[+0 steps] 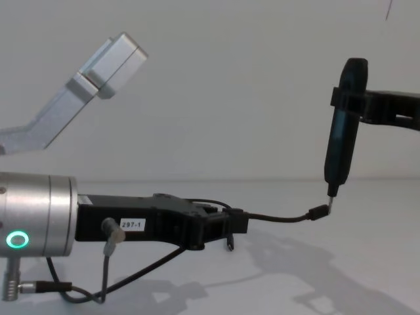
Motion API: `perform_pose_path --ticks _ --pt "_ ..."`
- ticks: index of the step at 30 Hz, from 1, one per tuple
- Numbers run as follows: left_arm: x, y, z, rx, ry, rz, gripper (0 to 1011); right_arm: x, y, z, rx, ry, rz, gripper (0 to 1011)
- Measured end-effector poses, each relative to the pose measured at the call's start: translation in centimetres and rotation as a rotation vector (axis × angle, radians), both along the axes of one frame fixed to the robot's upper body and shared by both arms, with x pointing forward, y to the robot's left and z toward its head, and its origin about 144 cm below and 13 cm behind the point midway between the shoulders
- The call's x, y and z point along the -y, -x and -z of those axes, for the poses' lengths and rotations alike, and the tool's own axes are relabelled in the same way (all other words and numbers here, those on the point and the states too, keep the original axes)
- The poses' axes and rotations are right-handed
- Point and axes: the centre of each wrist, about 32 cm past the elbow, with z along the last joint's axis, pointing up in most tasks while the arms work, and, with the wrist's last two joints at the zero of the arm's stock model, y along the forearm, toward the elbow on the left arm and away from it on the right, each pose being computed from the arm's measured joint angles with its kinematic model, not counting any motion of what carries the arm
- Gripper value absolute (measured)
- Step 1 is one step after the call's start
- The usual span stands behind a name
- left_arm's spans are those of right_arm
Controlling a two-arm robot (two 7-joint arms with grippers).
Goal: Pick up the data cable with the one hand.
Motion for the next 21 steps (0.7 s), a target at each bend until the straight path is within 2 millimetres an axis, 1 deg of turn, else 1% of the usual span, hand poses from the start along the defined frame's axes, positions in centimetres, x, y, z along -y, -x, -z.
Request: perform_pose_path --ticks 21 --pt "0.0 0.0 0.0 0.0 0.0 0.0 40 0.04 -0.68 0.35 0.034 0.028 0.004 279"
